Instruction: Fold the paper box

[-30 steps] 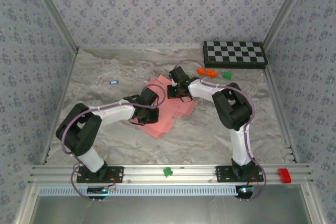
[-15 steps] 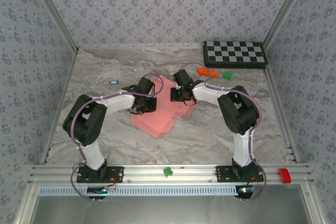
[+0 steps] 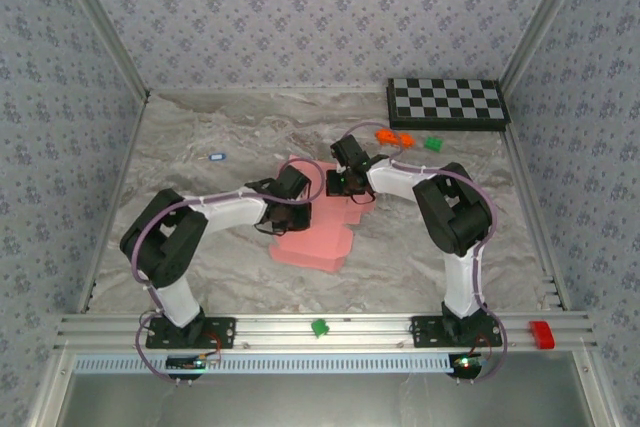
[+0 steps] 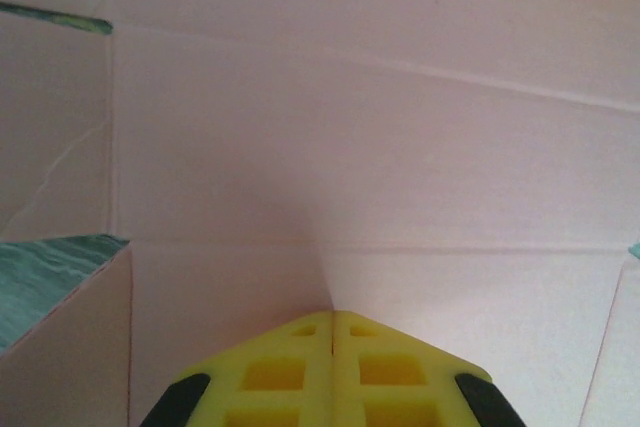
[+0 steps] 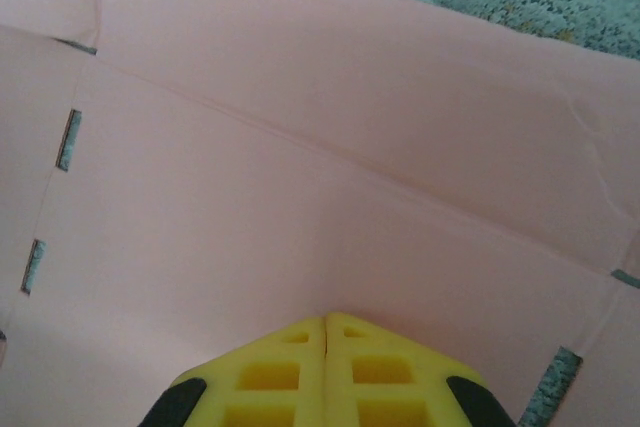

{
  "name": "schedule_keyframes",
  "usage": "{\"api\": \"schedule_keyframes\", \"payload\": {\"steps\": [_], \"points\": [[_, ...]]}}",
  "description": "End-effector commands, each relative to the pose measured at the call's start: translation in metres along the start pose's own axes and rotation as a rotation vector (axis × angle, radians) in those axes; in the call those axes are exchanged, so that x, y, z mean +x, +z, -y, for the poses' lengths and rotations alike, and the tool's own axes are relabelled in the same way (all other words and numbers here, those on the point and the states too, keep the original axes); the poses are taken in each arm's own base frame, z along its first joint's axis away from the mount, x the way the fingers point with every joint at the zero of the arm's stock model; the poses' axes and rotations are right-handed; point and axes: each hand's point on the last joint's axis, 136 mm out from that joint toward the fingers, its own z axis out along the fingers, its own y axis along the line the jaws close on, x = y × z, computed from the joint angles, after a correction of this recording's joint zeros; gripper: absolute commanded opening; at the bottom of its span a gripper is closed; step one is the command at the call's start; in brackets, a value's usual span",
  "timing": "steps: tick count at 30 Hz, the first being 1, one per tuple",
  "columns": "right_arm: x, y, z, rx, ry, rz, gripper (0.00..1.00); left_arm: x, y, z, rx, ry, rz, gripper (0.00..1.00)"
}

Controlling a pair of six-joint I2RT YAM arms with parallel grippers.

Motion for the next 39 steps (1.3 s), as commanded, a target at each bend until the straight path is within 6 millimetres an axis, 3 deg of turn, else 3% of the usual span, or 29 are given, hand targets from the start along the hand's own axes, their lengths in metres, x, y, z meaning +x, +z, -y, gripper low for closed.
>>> {"api": "schedule_keyframes", "payload": {"steps": [1,4,12,16,22,28,39], "points": [[0.026,0.006,0.019,0.060,-0.012,-0.078,0.01,-0.003,-0.008,0.001,-0.016,-0.018,0.006,0.00],[0.025,0.002,0.021,0.067,-0.033,-0.075,0.01,-0.020,-0.024,0.008,-0.022,0.027,0.050,0.02],[0.018,-0.001,0.016,0.053,-0.046,-0.051,0.01,-0.088,-0.057,0.000,0.001,0.021,0.142,0.11],[0.019,0.001,0.015,0.050,-0.044,-0.049,0.01,-0.121,-0.066,-0.004,-0.036,0.059,0.180,0.25],[0.019,0.000,0.014,0.050,-0.043,-0.050,0.01,-0.158,-0.051,-0.018,-0.075,0.069,0.173,0.37],[0.019,0.000,0.013,0.047,-0.042,-0.052,0.01,-0.186,-0.032,-0.025,-0.096,0.070,0.156,0.43],[0.021,0.003,0.013,0.045,-0.036,-0.058,0.01,-0.202,-0.002,-0.038,-0.081,0.045,0.099,0.46]]}}
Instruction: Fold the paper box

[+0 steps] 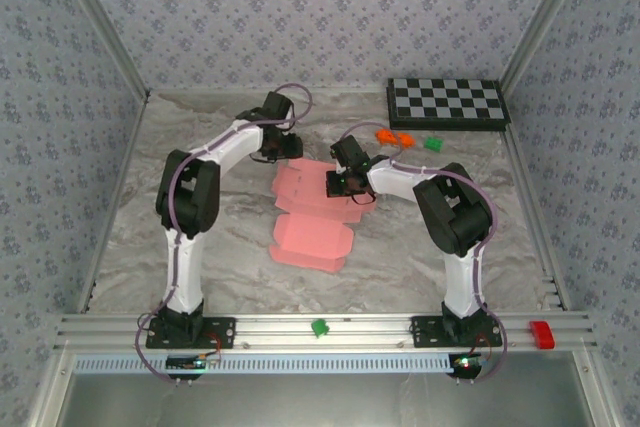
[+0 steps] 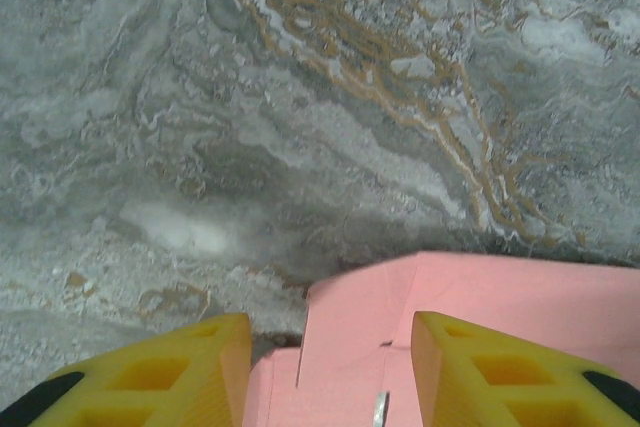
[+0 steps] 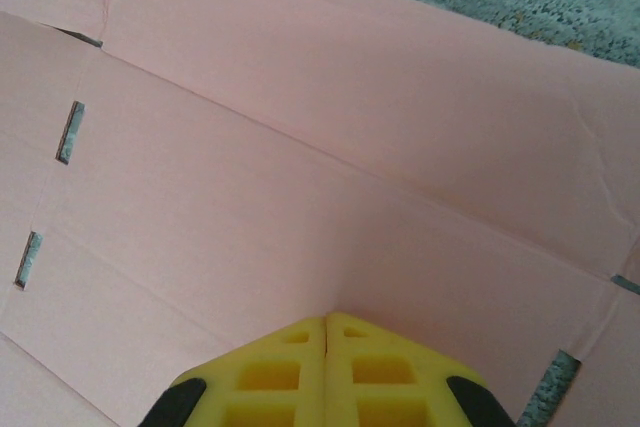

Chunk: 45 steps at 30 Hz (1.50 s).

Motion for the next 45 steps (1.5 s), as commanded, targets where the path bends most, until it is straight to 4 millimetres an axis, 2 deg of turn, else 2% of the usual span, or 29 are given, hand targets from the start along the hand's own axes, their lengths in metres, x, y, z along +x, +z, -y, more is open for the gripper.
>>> {"api": "schedule_keyframes", "payload": {"steps": [1,8,10,21,35,45], "points": [[0.022,0.004,0.012,0.043,0.006,-0.065,0.01,0.004,0.007,0.001,0.012,0.020,-0.050,0.46],[0.022,0.007,0.012,0.041,0.011,-0.071,0.01,0.006,0.017,0.003,0.024,0.047,-0.086,0.45],[0.022,0.007,0.013,0.042,0.013,-0.071,0.01,0.012,0.017,0.003,0.028,0.053,-0.115,0.45],[0.025,0.007,0.014,0.044,0.024,-0.073,0.01,0.006,0.003,0.018,0.101,0.095,-0.105,0.39],[0.029,0.008,0.014,0.043,0.030,-0.076,0.01,0.006,-0.008,0.049,0.210,0.161,-0.116,0.35],[0.027,0.007,0.013,0.033,0.039,-0.065,0.01,0.020,0.004,0.067,0.237,0.179,-0.165,0.35]]}}
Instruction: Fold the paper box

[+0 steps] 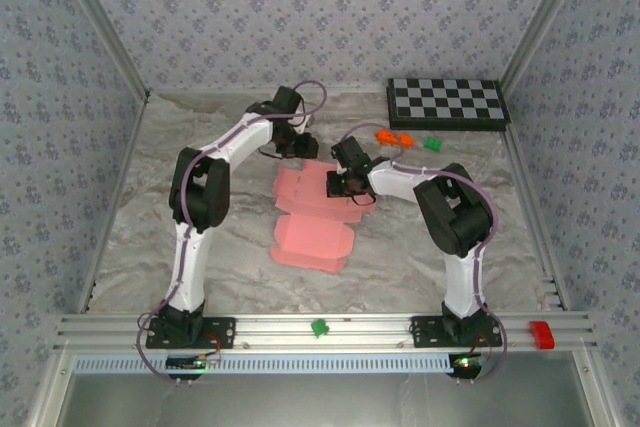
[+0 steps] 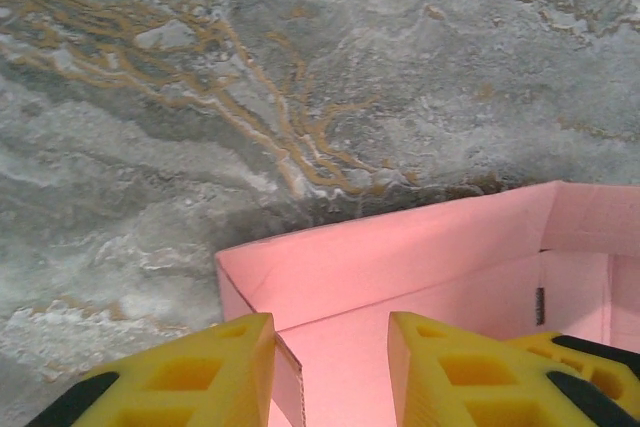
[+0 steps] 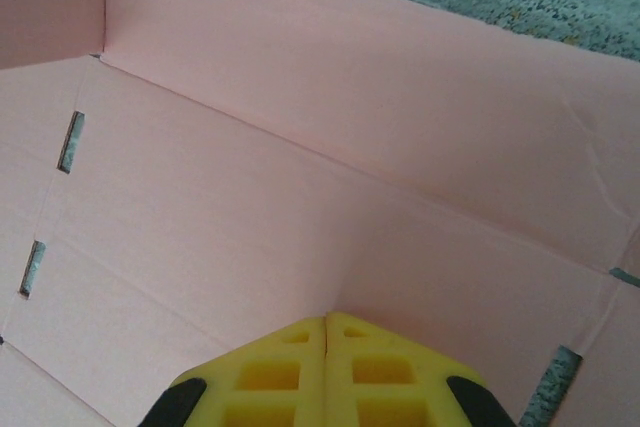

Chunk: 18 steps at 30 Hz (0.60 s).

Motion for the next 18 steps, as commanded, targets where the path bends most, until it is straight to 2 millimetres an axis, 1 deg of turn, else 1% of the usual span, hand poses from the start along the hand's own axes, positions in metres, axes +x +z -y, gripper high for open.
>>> {"api": "schedule_keyframes", "payload": {"steps": [1,3,6,7,10,11,12,15,18], "points": [[0.026,0.006,0.013,0.042,0.020,-0.077,0.01,0.006,0.008,0.011,0.030,0.017,-0.041,0.34],[0.026,0.006,0.012,0.039,0.021,-0.076,0.01,0.009,0.013,0.012,0.030,0.015,-0.049,0.34],[0.026,0.006,0.012,0.037,0.022,-0.076,0.01,0.013,0.020,0.008,0.019,0.002,-0.064,0.34],[0.026,0.006,0.012,0.037,0.022,-0.077,0.01,0.005,0.017,0.010,0.021,0.006,-0.046,0.34],[0.025,0.005,0.011,0.035,0.021,-0.074,0.01,0.005,0.019,0.010,0.021,0.002,-0.051,0.34],[0.035,0.006,0.016,0.044,0.023,-0.094,0.01,0.005,0.019,0.010,0.021,0.002,-0.050,0.34],[0.038,0.007,0.019,0.050,0.027,-0.101,0.01,0.005,0.018,0.011,0.021,0.003,-0.049,0.34],[0.038,0.005,0.019,0.050,0.028,-0.097,0.01,0.001,0.011,0.012,0.018,0.008,-0.034,0.34],[0.037,0.003,0.021,0.053,0.029,-0.094,0.01,-0.006,-0.008,0.016,0.003,0.022,0.012,0.35]]}}
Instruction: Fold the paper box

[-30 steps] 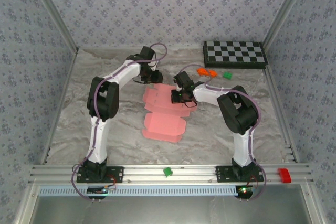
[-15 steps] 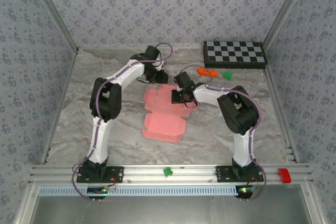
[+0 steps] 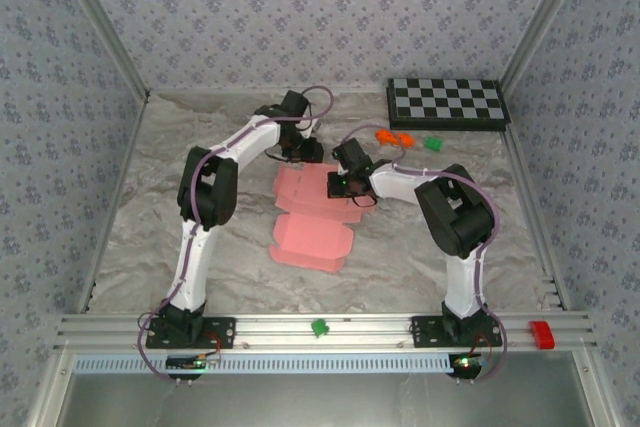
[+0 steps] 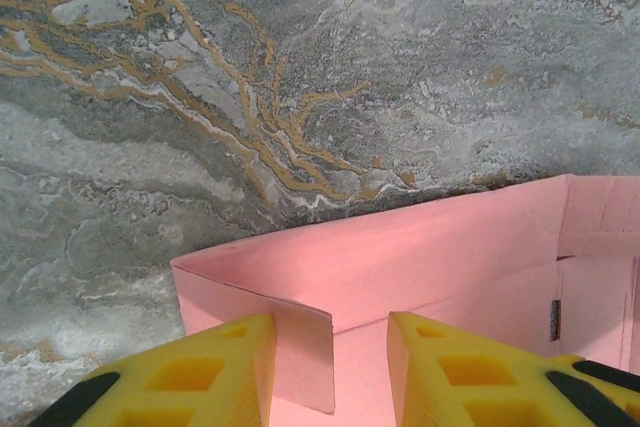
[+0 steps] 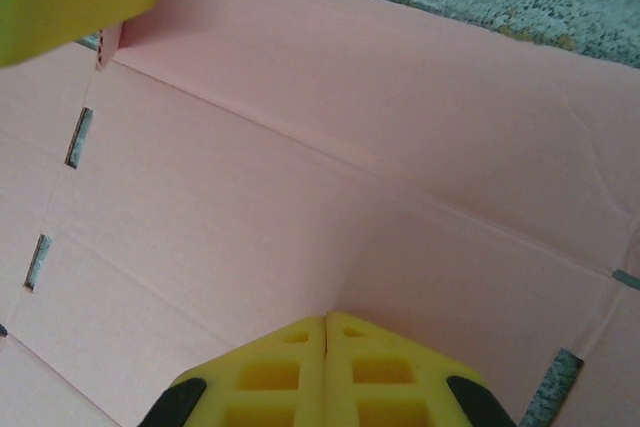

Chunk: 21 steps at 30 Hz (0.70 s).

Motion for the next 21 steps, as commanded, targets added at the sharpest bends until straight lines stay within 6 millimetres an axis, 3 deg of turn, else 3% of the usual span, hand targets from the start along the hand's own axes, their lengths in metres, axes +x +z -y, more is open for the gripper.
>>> {"api": "schedule_keyframes", "payload": {"steps": [1,7,12,17,21], "points": [[0.036,0.003,0.021,0.067,0.026,-0.114,0.01,-0.016,-0.037,0.015,-0.001,0.025,0.081,0.35],[0.033,-0.001,0.023,0.079,0.028,-0.100,0.01,-0.005,-0.077,0.003,-0.054,0.007,0.171,0.42],[0.032,-0.002,0.022,0.079,0.030,-0.097,0.01,0.025,-0.108,-0.013,-0.100,-0.043,0.223,0.48],[0.031,-0.001,0.021,0.073,0.031,-0.091,0.01,0.063,-0.118,-0.038,-0.177,-0.130,0.220,0.56],[0.032,0.001,0.021,0.072,0.034,-0.094,0.01,0.088,-0.110,-0.047,-0.180,-0.202,0.182,0.59]]}}
